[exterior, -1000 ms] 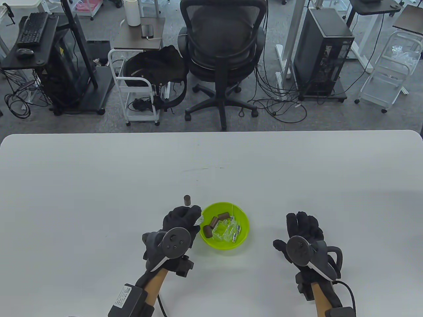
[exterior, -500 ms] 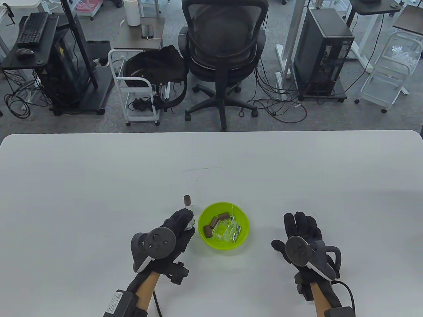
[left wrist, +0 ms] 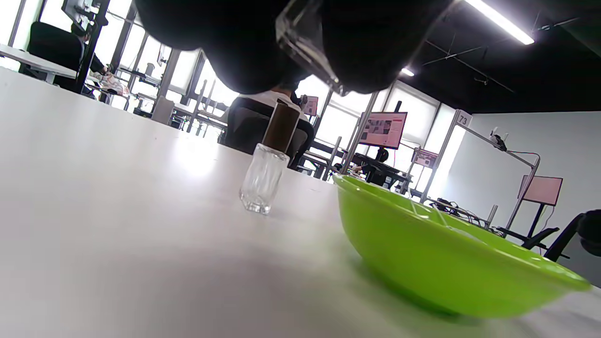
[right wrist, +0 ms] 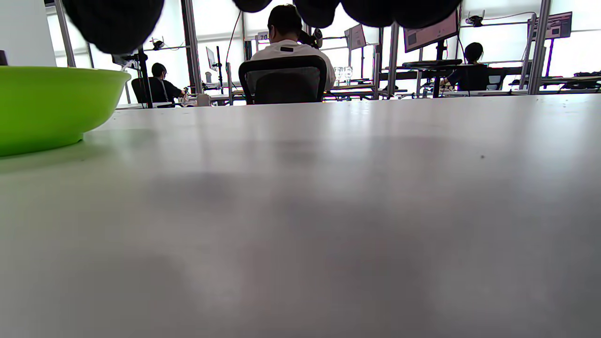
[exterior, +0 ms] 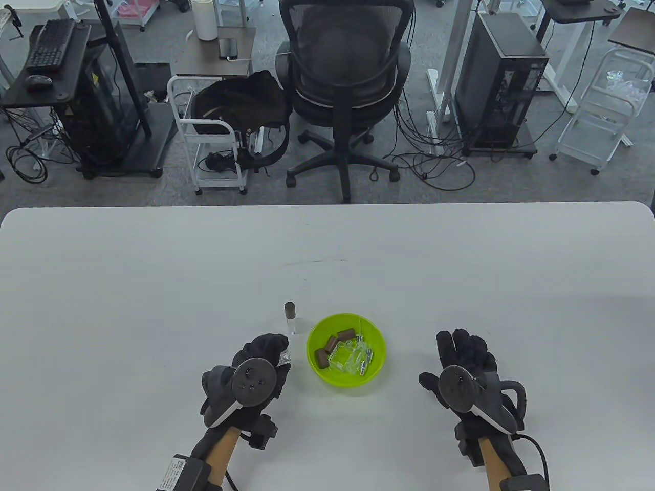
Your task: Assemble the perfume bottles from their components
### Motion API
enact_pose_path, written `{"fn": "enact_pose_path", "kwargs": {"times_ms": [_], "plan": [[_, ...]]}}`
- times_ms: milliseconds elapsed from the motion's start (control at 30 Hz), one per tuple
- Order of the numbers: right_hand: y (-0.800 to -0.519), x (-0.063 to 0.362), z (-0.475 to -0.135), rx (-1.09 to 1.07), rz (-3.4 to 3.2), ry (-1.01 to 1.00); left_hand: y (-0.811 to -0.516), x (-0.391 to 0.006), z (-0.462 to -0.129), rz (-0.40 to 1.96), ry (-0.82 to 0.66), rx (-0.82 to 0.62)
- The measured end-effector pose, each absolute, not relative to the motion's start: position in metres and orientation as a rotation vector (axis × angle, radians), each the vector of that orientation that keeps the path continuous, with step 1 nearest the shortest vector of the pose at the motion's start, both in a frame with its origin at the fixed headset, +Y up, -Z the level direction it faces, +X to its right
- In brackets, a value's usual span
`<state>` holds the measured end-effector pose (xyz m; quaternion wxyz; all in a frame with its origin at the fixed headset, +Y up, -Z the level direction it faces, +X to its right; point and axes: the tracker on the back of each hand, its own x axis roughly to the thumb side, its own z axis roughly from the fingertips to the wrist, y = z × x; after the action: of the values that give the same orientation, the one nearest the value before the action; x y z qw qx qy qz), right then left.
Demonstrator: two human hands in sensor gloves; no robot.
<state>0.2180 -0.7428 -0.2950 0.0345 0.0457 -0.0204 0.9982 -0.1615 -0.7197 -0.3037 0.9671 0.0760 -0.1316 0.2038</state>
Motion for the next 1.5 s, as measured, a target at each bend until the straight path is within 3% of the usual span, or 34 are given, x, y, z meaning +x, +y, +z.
{"fn": "enact_pose_path", "kwargs": {"times_ms": [567, 733, 900, 1100, 1300, 1500], "plan": [[-0.736, 0.207, -0.295, 0.16, 3.068, -0.106, -0.721, -0.171, -0.296, 0.456, -0.249, 0.265], [-0.712, 0.165, -0.3, 0.25, 3.045, -0.2, -0.722, -0.174, -0.294, 0.473, -0.248, 0.276], [-0.698, 0.111, -0.315, 0.379, 3.15, -0.114, -0.722, -0.176, -0.292, 0.477, -0.25, 0.283], [-0.712, 0.067, -0.336, 0.384, 3.334, 0.08, -0.722, -0.178, -0.29, 0.491, -0.246, 0.283], [-0.73, 0.055, -0.347, 0.315, 3.47, 0.215, -0.721, -0.179, -0.289, 0.494, -0.239, 0.283], [-0.735, 0.053, -0.348, 0.308, 3.476, 0.197, -0.719, -0.18, -0.289, 0.495, -0.224, 0.278]]}}
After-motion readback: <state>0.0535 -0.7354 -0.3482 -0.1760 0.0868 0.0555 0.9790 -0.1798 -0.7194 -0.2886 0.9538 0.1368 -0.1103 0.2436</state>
